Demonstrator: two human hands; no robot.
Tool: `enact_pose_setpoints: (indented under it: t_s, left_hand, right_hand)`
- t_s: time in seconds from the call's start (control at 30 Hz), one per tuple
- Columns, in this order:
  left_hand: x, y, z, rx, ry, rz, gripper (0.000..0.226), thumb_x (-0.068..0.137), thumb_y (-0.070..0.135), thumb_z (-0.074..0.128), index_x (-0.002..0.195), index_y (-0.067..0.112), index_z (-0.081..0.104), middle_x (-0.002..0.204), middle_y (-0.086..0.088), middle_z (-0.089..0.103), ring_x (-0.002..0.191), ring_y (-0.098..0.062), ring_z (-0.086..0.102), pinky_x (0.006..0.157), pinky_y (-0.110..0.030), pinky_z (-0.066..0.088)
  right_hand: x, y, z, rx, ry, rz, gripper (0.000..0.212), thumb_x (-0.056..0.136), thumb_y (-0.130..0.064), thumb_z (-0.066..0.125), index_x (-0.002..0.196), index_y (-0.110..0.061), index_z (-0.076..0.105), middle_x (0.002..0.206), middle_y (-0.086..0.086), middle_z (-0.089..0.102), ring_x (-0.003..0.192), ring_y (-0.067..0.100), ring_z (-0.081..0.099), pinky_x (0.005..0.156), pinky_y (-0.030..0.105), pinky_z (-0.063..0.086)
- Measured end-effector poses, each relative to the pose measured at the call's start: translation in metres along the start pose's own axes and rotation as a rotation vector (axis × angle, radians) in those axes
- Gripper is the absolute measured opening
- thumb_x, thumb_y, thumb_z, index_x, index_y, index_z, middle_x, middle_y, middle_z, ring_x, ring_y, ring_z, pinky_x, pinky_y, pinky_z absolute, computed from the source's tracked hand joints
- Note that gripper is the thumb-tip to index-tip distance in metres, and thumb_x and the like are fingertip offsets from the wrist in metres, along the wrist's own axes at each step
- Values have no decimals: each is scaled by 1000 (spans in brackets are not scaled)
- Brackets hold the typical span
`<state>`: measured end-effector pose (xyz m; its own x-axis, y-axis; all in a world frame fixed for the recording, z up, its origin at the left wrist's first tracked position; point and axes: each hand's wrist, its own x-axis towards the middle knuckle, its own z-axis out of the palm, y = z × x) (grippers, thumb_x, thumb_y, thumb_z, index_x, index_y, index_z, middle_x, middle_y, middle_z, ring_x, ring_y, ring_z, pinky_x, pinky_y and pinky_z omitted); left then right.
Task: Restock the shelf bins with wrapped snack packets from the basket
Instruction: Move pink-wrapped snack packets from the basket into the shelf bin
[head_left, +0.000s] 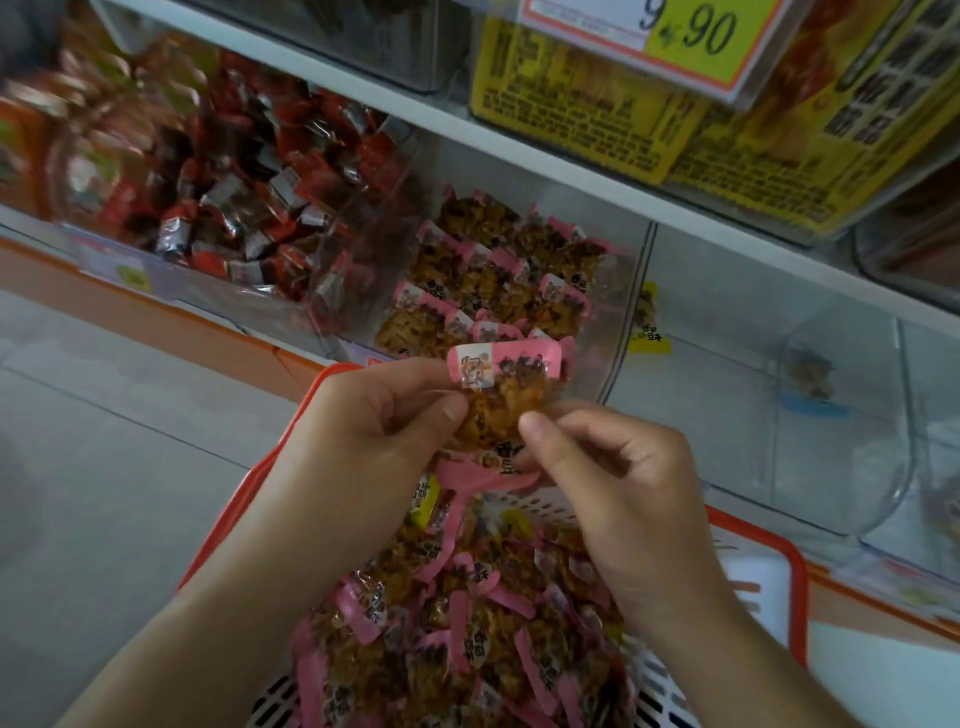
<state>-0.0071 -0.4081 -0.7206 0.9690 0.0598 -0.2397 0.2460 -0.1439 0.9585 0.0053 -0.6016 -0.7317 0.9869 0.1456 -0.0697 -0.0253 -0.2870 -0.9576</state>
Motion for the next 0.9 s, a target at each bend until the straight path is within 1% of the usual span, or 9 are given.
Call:
enact_pose_setpoints:
  t_s: [0.1,0.2,0.27,0.37,0.47,0.57,0.63,0.77,0.9]
  left_hand:
    - [1,-2,1,-1,45,-34,28,103,8,59,103,28,79,92,6,81,87,-15,78,85,-42,62]
    - [5,-9,1,27,65,-105,25,102,12,61,96,27,79,86,4,81,81,-16,78,83,-44,63]
    - [5,-11,2,75,35,-113,25,103,15,61,95,30,79,83,8,80,77,-11,77,78,-34,63]
    - [5,-11,3,117,16,-132,28,103,16,61,89,32,79,77,10,79,69,-6,75,67,-21,59]
    - [5,-9,3,75,11,-194,27,103,25,60,86,37,79,82,10,79,75,-9,76,76,-31,62]
    - [6,-7,-2,97,166,-187,16,102,33,59,95,37,73,85,15,77,76,-4,73,69,-24,60]
    - [8,-5,-14,217,322,-205,11,101,32,59,105,36,68,91,15,73,80,-1,68,60,-14,50]
    - [8,-17,-35,598,315,-351,56,95,37,61,147,28,42,144,0,45,131,-26,45,106,-45,45]
    - [6,-22,-36,691,164,-442,79,94,47,59,156,23,16,158,-3,23,143,-31,29,118,-46,32]
  right_hand:
    - [0,3,4,-31,-38,-17,7,89,-22,85,86,-24,80,80,-4,71,75,18,70,69,35,57]
    - [-2,3,5,8,-156,46,46,86,-12,88,118,-41,73,92,-14,67,79,16,70,74,35,61]
    - [-3,3,5,-62,-182,68,66,85,-13,89,131,-55,65,94,-12,65,81,15,70,78,33,62]
    - [-3,5,6,-143,-190,82,74,86,-20,89,135,-66,59,94,-18,65,87,14,70,83,32,61]
    - [-3,5,7,-141,-133,84,73,86,-16,89,133,-65,61,88,-25,66,86,9,70,78,21,57]
    - [4,-6,11,-85,-58,103,70,85,-11,88,133,-56,65,83,-24,73,76,2,72,71,15,54]
    - [28,-11,19,-128,0,95,67,84,-13,90,132,-52,66,99,-29,75,89,-5,73,76,11,56]
    - [110,-4,50,-172,104,108,69,71,-29,99,128,-49,66,115,-16,73,106,0,69,95,32,61]
    - [201,15,77,-285,202,94,84,59,-44,104,133,-37,66,124,-12,71,115,10,67,101,38,59]
